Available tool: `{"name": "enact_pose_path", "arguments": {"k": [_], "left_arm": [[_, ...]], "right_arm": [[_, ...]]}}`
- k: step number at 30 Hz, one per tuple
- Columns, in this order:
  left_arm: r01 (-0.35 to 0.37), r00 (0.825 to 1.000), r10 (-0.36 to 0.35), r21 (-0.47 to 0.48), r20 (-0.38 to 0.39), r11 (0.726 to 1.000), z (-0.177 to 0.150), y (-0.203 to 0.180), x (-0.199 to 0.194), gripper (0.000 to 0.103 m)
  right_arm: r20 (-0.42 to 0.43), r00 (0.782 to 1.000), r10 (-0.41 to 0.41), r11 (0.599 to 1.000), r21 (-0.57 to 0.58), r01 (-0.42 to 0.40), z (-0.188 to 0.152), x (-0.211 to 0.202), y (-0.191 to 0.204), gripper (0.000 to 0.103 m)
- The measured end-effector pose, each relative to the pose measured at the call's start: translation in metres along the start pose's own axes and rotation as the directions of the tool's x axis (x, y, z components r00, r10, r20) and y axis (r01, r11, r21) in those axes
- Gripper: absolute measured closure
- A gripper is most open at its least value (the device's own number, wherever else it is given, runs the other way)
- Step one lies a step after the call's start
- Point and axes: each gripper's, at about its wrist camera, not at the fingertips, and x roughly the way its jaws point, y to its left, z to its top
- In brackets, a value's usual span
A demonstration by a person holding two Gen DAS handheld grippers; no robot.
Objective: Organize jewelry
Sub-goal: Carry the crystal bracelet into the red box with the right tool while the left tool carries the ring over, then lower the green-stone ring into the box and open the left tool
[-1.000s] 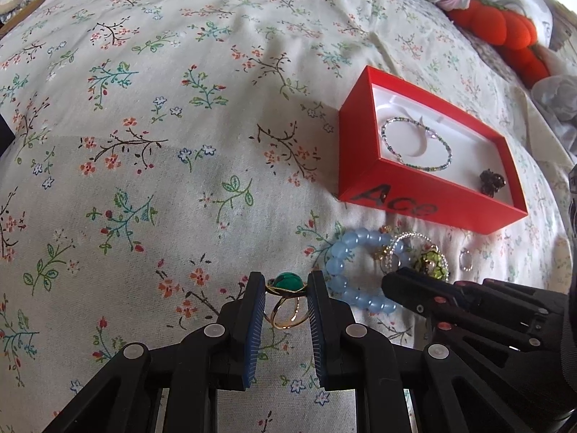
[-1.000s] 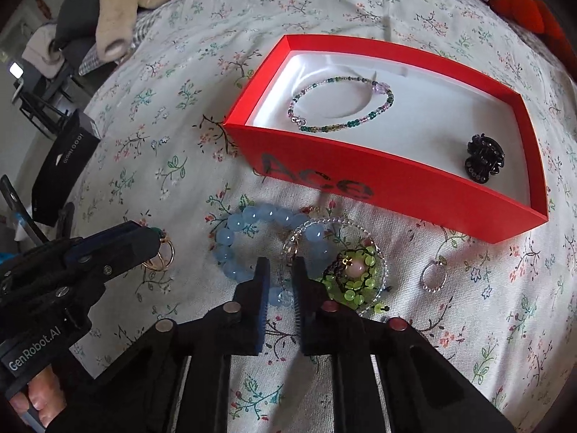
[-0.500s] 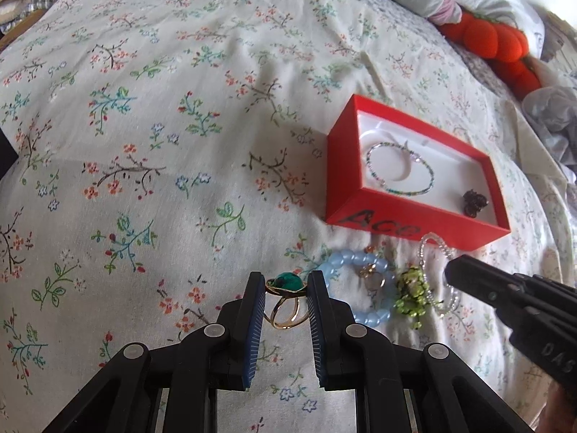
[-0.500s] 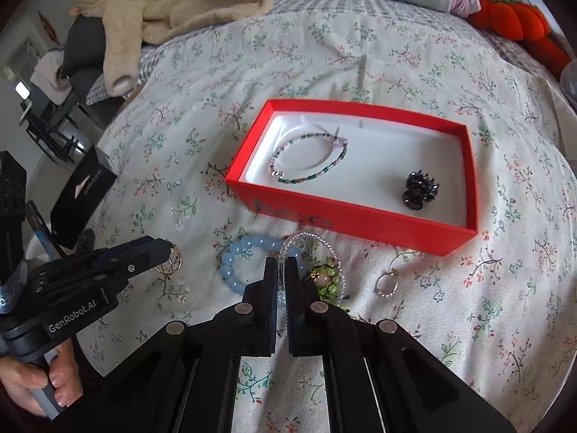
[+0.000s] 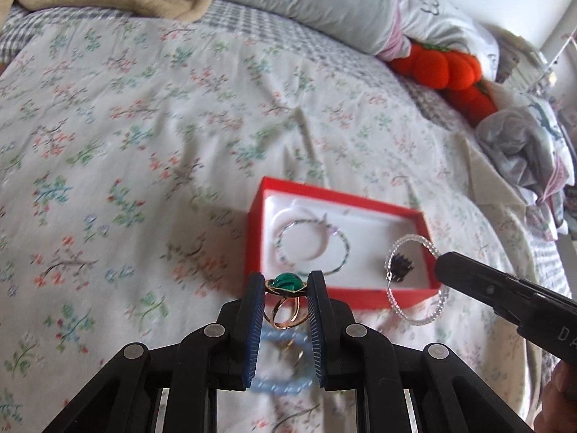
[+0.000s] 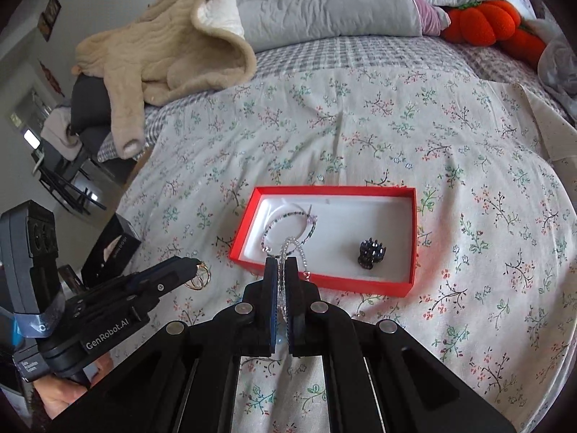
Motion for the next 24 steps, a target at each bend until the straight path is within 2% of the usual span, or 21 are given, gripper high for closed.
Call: {"name": "enact_pose_path", "arguments": {"k": [8, 10, 15, 24], "left_arm": [[0.056, 0.998, -0.056, -0.001, -0.016, 0.998, 0.012, -0.016, 0.037, 0.085], [0.051, 0.998, -0.05, 0.002, -0.026, 0.999, 0.013, -0.018, 0.045, 0.085], [0.03, 0.998, -0.03, -0.004, -0.049, 1.0, 0.012, -0.017, 0.062, 0.085], [0.038, 0.999, -0.038, -0.01, -0.03, 0.999, 0.014, -0.017, 0.067, 0.083]], "right_arm": [[0.02, 1.0, 0.017, 0.998, 0.065, -0.019, 0.023, 0.014, -0.019, 0.1], [0.006, 1.0, 0.024, 0.996, 0.086, -0.025, 0.025, 0.022, -0.027, 0.1], [-0.036, 0.999, -0.036, 0.991, 0.127, 0.041, 0.024, 0.038, -0.051, 0.1], [-0.061, 0.994, -0.096, 0.984, 0.147, 0.104, 0.02, 0.042, -0.079, 0.099]]}}
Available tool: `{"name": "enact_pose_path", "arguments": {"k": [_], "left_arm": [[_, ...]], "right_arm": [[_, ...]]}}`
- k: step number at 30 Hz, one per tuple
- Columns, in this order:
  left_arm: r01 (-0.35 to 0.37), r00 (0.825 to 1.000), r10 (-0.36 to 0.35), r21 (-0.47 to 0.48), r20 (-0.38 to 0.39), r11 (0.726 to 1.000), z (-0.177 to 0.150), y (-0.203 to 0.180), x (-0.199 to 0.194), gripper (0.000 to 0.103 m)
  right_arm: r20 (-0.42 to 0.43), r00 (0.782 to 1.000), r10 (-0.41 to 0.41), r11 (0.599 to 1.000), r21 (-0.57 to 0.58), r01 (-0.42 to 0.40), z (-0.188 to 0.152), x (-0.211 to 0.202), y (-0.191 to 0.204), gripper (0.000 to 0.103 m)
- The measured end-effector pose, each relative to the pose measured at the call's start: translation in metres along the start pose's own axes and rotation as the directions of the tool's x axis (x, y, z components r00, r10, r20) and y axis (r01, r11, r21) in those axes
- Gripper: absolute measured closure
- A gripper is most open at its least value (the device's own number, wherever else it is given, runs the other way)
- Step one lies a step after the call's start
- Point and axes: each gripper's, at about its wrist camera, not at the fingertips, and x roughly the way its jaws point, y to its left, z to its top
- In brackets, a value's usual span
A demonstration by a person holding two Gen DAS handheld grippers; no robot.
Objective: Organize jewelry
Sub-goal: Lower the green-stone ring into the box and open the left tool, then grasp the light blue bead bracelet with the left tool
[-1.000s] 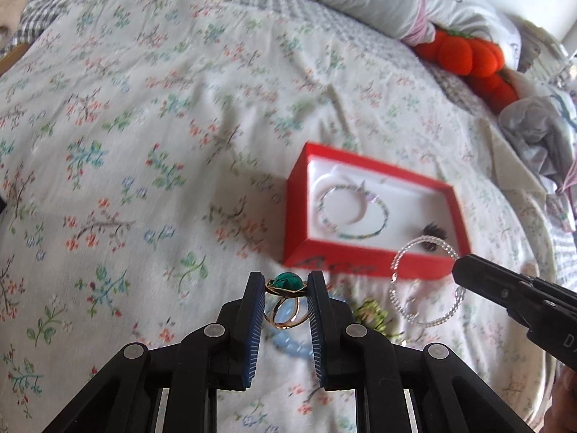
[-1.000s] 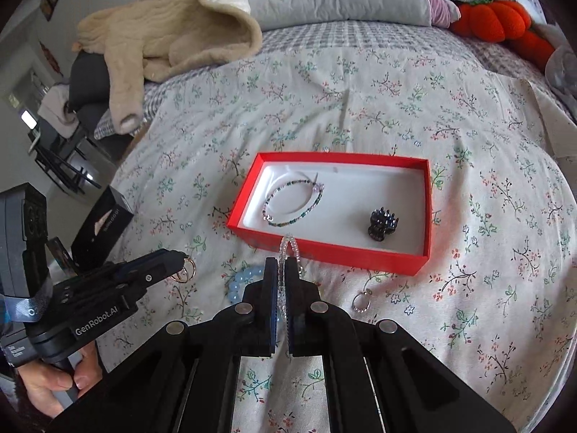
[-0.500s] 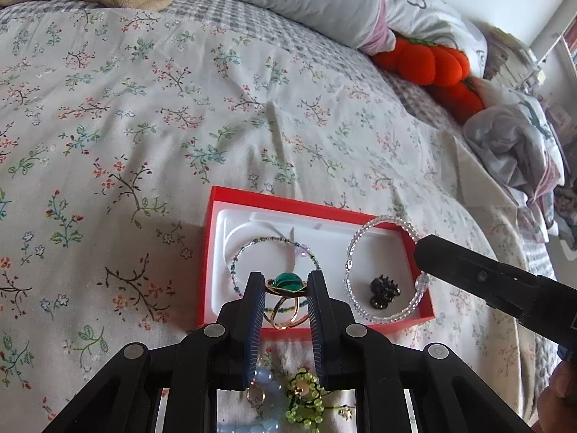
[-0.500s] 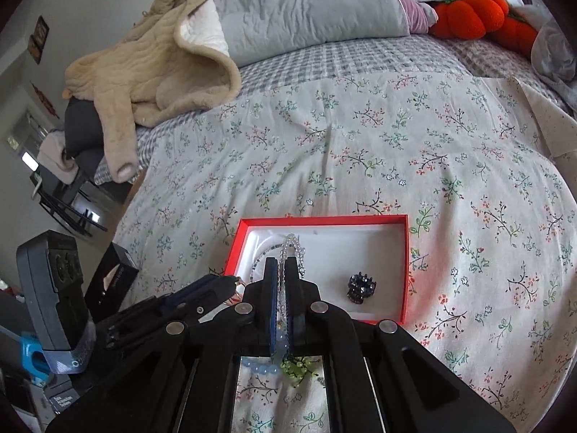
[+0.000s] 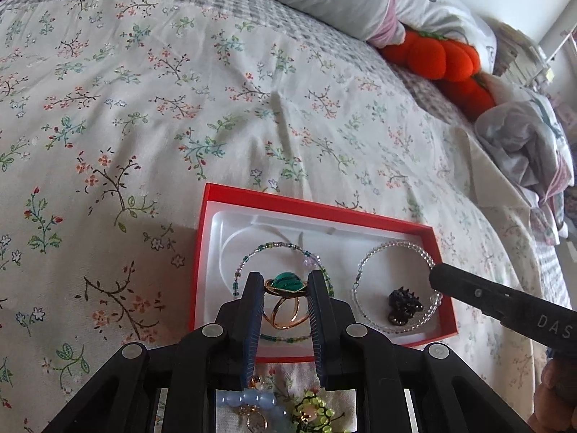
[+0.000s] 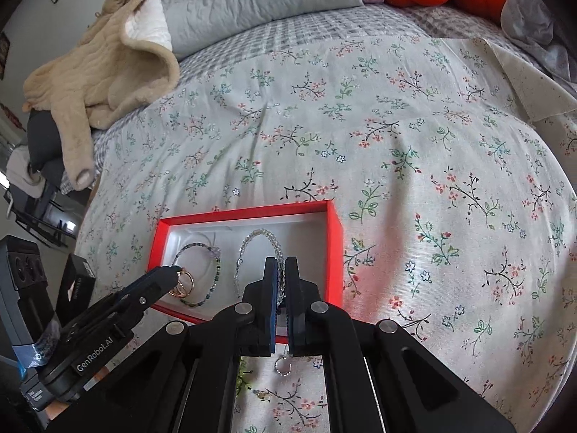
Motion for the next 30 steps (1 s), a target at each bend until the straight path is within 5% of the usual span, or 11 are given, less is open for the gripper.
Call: {"name": "enact_pose_path", "arguments": {"k": [2, 6, 10, 18, 30], "left_arm": [[-0.005, 1.0, 0.005, 0.008, 0.0, 1.0, 0.001, -0.002, -0.002, 0.082], [-0.028, 0.999, 0.027, 0.028, 0.019, 0.999, 0.001, -0.004, -0.014, 0.063], [-0.064, 0.998, 0.063, 0.045, 0.03, 0.997, 0.001, -0.002, -0.027, 0.06], [-0.109, 0.994, 0.108, 0.044, 0.015, 0.993, -0.01, 0.012, -0.05, 0.048], [-0.205, 0.976, 0.209, 0.065, -0.063, 0.977, -0.043, 0.033, -0.057, 0.025]], "right_arm": [[-0.001, 1.0, -0.017, 1.0, 0.001, 0.017, 0.0, -0.001, -0.002, 0.099], [-0.007, 1.0, -0.021, 1.0, 0.011, 0.021, -0.001, -0.006, -0.006, 0.095], [0.003, 1.0, -0.022, 1.0, 0.003, 0.022, -0.003, -0.014, -0.005, 0.076], [0.016, 0.999, -0.03, 0.998, -0.052, 0.031, -0.018, -0.032, 0.004, 0.06], [-0.044, 0.996, -0.077, 0.991, -0.114, 0.072, -0.052, -0.03, 0.012, 0.05]]}}
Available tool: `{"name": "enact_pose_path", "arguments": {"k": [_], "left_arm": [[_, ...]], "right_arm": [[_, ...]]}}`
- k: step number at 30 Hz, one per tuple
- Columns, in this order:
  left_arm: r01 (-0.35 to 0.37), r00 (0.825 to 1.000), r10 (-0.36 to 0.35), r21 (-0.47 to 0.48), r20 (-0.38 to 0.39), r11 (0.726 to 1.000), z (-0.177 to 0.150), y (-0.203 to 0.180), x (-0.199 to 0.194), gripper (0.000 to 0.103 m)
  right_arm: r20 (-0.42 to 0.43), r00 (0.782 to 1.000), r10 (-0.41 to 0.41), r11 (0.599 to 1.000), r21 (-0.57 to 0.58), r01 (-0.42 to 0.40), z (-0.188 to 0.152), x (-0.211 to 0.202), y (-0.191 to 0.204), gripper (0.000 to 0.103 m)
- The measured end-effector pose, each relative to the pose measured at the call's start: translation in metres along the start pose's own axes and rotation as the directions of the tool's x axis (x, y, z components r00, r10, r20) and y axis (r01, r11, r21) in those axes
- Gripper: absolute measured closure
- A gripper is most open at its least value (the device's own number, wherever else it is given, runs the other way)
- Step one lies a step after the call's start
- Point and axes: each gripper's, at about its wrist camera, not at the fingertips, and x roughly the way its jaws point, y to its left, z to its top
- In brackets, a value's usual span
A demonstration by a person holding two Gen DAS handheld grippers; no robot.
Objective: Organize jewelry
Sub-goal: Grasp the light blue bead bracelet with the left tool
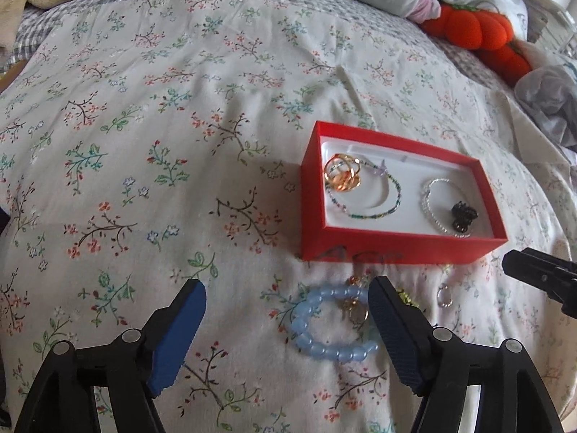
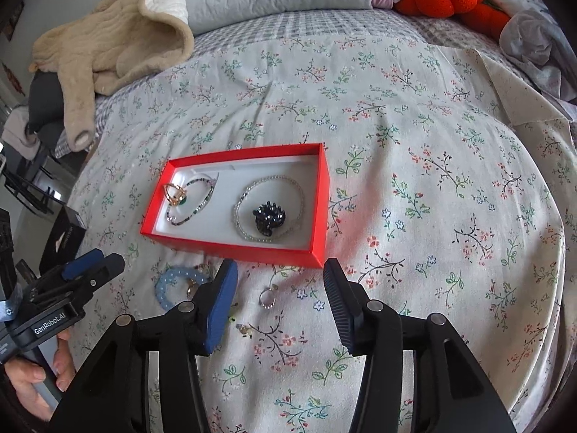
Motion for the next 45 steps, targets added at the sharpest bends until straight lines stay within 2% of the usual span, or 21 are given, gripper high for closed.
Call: {"name": "enact_pose_path", "arguments": {"k": [10, 19, 20, 22, 23, 25, 29, 31, 33, 37, 45], "left_arm": [[-0.042, 0.994, 0.04, -0.013, -0.099, 0.999, -0.02, 0.005, 0.017, 0.022], [-0.016, 0.988, 0.008, -0.05, -0.156, 0.999, -0.023, 0.003, 0.038, 0.024], [-0.008, 0.987, 0.0, -0.055, -0.159, 0.998, -0.023, 0.002, 0.04, 0.026], [0.003, 0.986, -0.012, -0.056, -0.167, 0.998, -0.023, -0.001, 0.046, 0.04], [0.004, 0.985, -0.013, -0.054, -0.17, 0.999, -0.023, -0.003, 0.049, 0.043], [-0.007, 0.986, -0.002, -0.051, -0.169, 0.999, -0.023, -0.005, 0.054, 0.054], [-0.033, 0.987, 0.027, -0.035, -0.156, 0.999, -0.022, -0.01, 0.06, 0.068], [-0.035, 0.988, 0.031, -0.024, -0.154, 0.999, -0.021, -0.013, 0.061, 0.085], [-0.02, 0.987, 0.016, -0.025, -0.158, 0.999, -0.019, -0.014, 0.062, 0.095], [0.01, 0.989, -0.013, -0.023, -0.149, 1.0, -0.018, -0.019, 0.054, 0.095], [0.107, 0.992, -0.106, 0.006, -0.062, 0.994, -0.016, -0.024, 0.008, 0.095]], "right_arm": [[-0.079, 0.996, -0.046, 0.999, -0.03, 0.043, -0.021, 0.017, 0.008, 0.047], [-0.128, 0.989, -0.071, 0.996, -0.055, 0.065, -0.031, 0.032, 0.015, 0.047], [-0.131, 0.989, -0.072, 0.996, -0.056, 0.065, -0.031, 0.033, 0.016, 0.047], [-0.135, 0.988, -0.074, 0.996, -0.058, 0.067, -0.031, 0.034, 0.016, 0.047], [-0.137, 0.988, -0.075, 0.996, -0.059, 0.068, -0.031, 0.035, 0.017, 0.047], [-0.14, 0.987, -0.076, 0.996, -0.06, 0.069, -0.031, 0.037, 0.017, 0.047], [-0.146, 0.986, -0.078, 0.996, -0.062, 0.069, -0.031, 0.039, 0.018, 0.047], [-0.148, 0.986, -0.079, 0.995, -0.064, 0.07, -0.03, 0.04, 0.019, 0.046], [-0.149, 0.986, -0.08, 0.995, -0.063, 0.071, -0.03, 0.041, 0.019, 0.046], [-0.148, 0.986, -0.077, 0.996, -0.057, 0.069, -0.027, 0.042, 0.021, 0.046], [-0.142, 0.988, -0.054, 0.997, -0.062, 0.046, -0.022, 0.045, 0.032, 0.046]]}}
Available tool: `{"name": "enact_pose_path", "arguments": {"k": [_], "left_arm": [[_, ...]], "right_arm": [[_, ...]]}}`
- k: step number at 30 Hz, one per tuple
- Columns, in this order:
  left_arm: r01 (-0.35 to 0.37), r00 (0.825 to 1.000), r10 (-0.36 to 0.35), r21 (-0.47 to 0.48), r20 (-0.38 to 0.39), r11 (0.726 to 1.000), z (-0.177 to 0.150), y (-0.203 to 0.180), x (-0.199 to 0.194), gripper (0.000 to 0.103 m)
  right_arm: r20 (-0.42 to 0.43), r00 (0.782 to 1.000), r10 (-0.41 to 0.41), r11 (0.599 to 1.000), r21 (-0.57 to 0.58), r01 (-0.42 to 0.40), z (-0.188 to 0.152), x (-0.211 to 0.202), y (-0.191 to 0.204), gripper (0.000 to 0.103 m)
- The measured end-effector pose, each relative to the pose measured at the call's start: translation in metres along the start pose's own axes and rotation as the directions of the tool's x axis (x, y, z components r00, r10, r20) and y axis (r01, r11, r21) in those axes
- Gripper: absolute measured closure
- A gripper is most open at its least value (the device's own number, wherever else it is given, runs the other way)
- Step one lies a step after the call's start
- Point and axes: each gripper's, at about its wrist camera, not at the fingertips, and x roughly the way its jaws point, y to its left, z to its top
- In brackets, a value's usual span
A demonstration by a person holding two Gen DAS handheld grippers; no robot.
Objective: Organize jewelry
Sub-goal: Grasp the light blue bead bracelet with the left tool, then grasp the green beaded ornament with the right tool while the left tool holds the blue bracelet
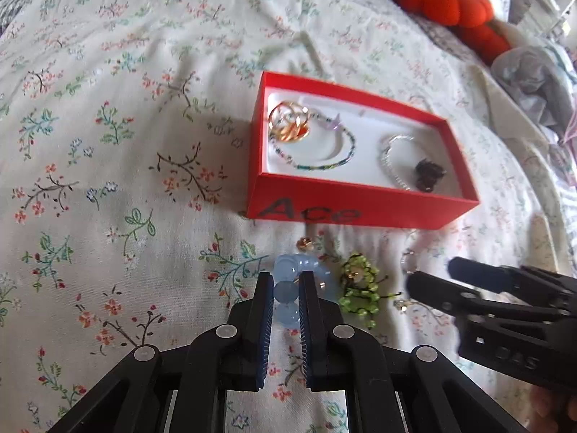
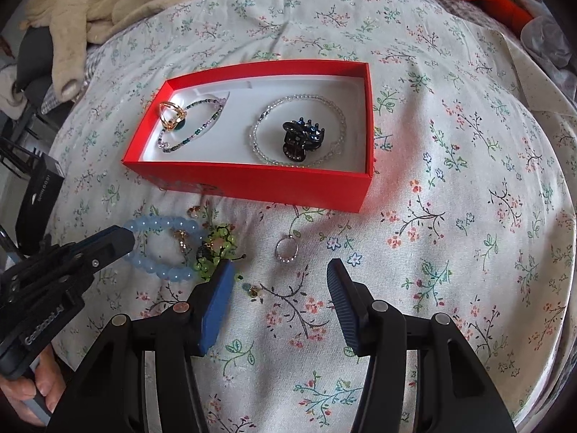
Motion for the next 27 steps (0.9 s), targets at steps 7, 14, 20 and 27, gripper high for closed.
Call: {"name": "enact_pose_path", "arguments": {"k": [7, 14, 20, 27], "left_arm": [[0.022, 0.999, -0.022, -0.012, 0.045, 1.0, 0.001, 0.009, -0.025, 0.095], [0.005, 0.998, -0.003, -0.033, 0.062, 0.999, -0.001, 0.025, -0.037, 0.095], [-0.003, 0.997, 0.007, -0.05, 0.074, 0.999, -0.005, 0.039, -0.046, 0.095], [-0.01, 0.997, 0.015, -0.075, 0.069, 0.997, -0.005, 0.051, -0.047, 0.095]], "right_arm": [[-0.002, 0.999, 0.034, 0.999, 0.016, -0.034, 0.003, 0.005, 0.006, 0.046], [-0.01, 0.993, 0.121, 0.992, 0.036, -0.12, 0.006, 0.014, 0.017, 0.051], [-0.027, 0.995, 0.101, 0.994, 0.036, -0.1, 0.008, 0.028, 0.026, 0.07], [-0.013, 0.993, 0.117, 0.993, 0.036, -0.116, 0.009, 0.03, 0.028, 0.096]]}}
